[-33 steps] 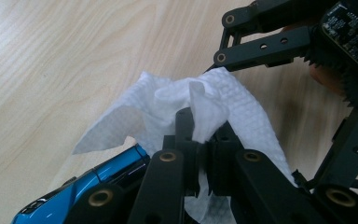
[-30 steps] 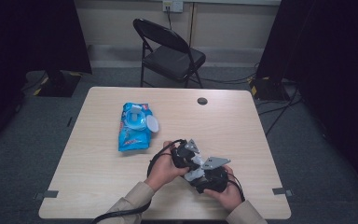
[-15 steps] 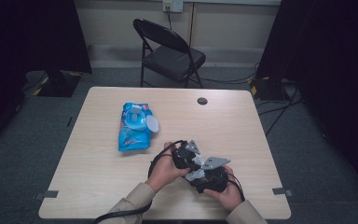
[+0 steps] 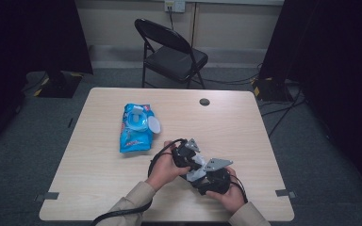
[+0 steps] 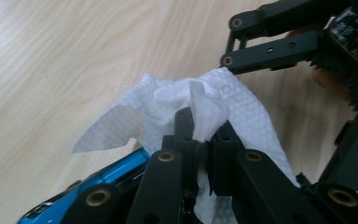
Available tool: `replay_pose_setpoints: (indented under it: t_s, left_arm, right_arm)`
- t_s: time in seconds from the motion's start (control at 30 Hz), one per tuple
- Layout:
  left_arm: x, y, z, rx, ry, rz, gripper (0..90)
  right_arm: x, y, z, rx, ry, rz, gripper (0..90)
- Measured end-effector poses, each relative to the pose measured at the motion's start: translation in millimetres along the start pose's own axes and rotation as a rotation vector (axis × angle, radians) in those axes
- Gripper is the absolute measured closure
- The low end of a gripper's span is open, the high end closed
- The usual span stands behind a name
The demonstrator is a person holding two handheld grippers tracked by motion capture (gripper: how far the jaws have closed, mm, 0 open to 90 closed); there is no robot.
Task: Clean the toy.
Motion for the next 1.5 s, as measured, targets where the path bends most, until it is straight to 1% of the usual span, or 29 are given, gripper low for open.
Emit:
replay_pose_setpoints:
  t_s: [0.1,0.2,0.33,0.4,0.5,0.53,0.63,0.73,0.8,0.87,0.93,1.0,1.03,1.07,1.17,1.3,1.37,1.47,1.5]
  left_arm:
    - [-2.7,-4.4,2.0,-0.014,0.005,-0.008,84.2]
    - [-6.3,-9.5,4.3,-0.012,-0.001,-0.025,84.2]
    - [-11.5,-16.9,7.5,-0.007,-0.014,-0.068,84.1]
    - [-14.0,-20.7,9.9,-0.017,-0.017,-0.076,83.9]
    - [-17.8,-27.6,15.0,-0.031,-0.023,-0.102,83.7]
    - [-18.6,-30.4,17.3,-0.036,-0.022,-0.118,83.7]
    - [-21.4,-37.4,24.6,-0.076,-0.017,-0.122,83.8]
    - [-23.4,-42.6,30.2,-0.104,-0.007,-0.126,83.8]
    - [-24.3,-44.1,32.3,-0.111,0.001,-0.120,83.8]
    - [-24.3,-44.2,32.8,-0.121,0.010,-0.123,84.0]
    - [-24.9,-44.0,32.9,-0.122,0.003,-0.123,84.0]
    - [-25.7,-44.3,33.3,-0.112,-0.005,-0.127,84.1]
    - [-25.9,-44.7,33.6,-0.113,-0.006,-0.138,84.1]
    - [-26.2,-44.9,34.2,-0.120,-0.002,-0.139,84.1]
    - [-29.1,-47.6,37.5,-0.121,-0.009,-0.145,84.1]
    - [-30.5,-48.9,41.3,-0.134,-0.001,-0.140,84.0]
    - [-31.1,-48.6,41.6,-0.130,-0.010,-0.143,84.0]
    - [-32.0,-48.8,42.6,-0.116,-0.017,-0.161,83.7]
    - [-32.2,-48.6,43.4,-0.118,-0.017,-0.162,83.8]
  right_arm:
    - [0.0,0.0,0.0,-0.001,0.000,0.001,24.8]
    - [0.1,0.0,0.0,-0.002,0.000,0.002,24.7]
    - [0.1,-0.1,0.0,-0.002,-0.001,0.003,24.7]
    - [0.1,-0.1,0.0,-0.002,-0.001,0.003,24.7]
    - [0.1,0.0,0.0,-0.002,-0.001,0.003,24.7]
    - [0.1,-0.1,0.0,-0.002,-0.001,0.003,24.7]
    - [0.0,-0.2,0.0,-0.002,-0.002,0.003,24.7]
    - [0.0,-0.2,0.0,-0.001,-0.002,0.003,24.7]
    - [0.1,-0.2,0.0,-0.001,-0.002,0.004,24.7]
    - [0.1,-0.1,-0.1,-0.001,-0.002,0.004,24.7]
    - [0.1,-0.2,0.0,-0.001,-0.002,0.004,24.7]
    - [0.1,-0.2,0.0,-0.001,-0.002,0.004,24.7]
    - [0.1,-0.2,0.0,-0.002,-0.002,0.004,24.7]
    - [0.1,-0.2,0.0,-0.002,-0.002,0.004,24.7]
    - [0.1,-0.2,0.0,-0.002,-0.003,0.005,24.7]
    - [0.1,-0.2,0.0,-0.003,-0.003,0.004,24.7]
    - [0.1,-0.2,0.0,-0.003,-0.003,0.004,24.7]
    - [0.2,-0.2,0.0,-0.004,-0.003,0.005,24.7]
    - [0.2,-0.2,0.0,-0.004,-0.003,0.005,24.7]
Point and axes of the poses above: each handheld gripper's, and its own axes: x roughly forward along the jaws, z roughly out of its underside, y roughly to its right, the point moved 4 cm from there along x, roughly forward along the jaws, and after that the axes turned 8 degrees about x, right-handed, at the moved point
